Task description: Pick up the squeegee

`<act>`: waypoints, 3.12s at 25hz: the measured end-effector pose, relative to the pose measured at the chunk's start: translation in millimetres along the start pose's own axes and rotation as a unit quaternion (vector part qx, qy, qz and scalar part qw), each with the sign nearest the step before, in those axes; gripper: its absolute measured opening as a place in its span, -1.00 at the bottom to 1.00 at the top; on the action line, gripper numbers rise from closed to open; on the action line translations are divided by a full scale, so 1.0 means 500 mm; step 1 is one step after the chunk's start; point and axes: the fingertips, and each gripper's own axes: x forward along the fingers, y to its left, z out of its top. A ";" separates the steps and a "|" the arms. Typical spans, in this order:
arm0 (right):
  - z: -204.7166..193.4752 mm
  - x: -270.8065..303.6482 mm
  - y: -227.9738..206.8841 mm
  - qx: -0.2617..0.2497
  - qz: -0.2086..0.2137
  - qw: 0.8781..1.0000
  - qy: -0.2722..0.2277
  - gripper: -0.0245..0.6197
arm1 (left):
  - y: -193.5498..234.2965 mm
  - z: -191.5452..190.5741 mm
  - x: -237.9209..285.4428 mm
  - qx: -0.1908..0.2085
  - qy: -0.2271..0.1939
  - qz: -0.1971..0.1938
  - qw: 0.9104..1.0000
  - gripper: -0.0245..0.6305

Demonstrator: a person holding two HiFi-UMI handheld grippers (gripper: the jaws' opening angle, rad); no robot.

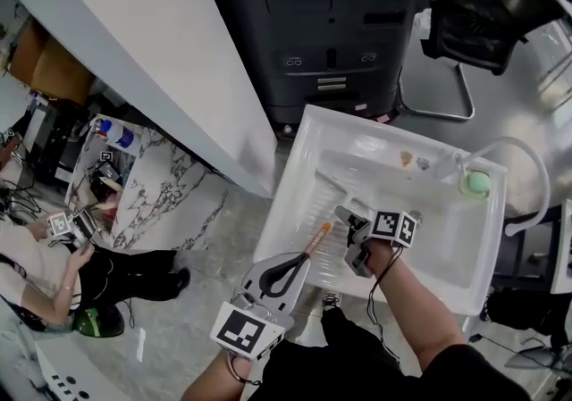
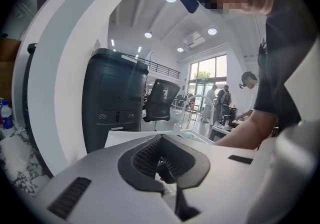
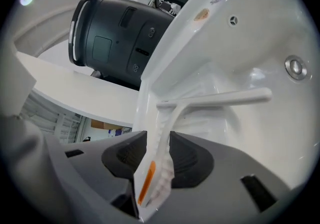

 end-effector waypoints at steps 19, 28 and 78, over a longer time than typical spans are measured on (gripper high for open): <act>-0.012 0.084 -0.022 0.061 -0.022 0.998 0.026 -0.70 | 0.052 -0.017 -0.035 -0.018 0.004 0.034 0.999 -0.88; -0.003 0.061 -0.003 0.060 -0.007 0.998 -0.001 -0.78 | 0.052 -0.014 -0.059 -0.009 -0.013 0.025 1.000 -0.88; -0.464 -0.472 0.578 -0.453 0.019 0.853 -0.257 -0.79 | -0.137 -0.021 -0.542 0.080 -0.103 -0.114 0.985 -0.88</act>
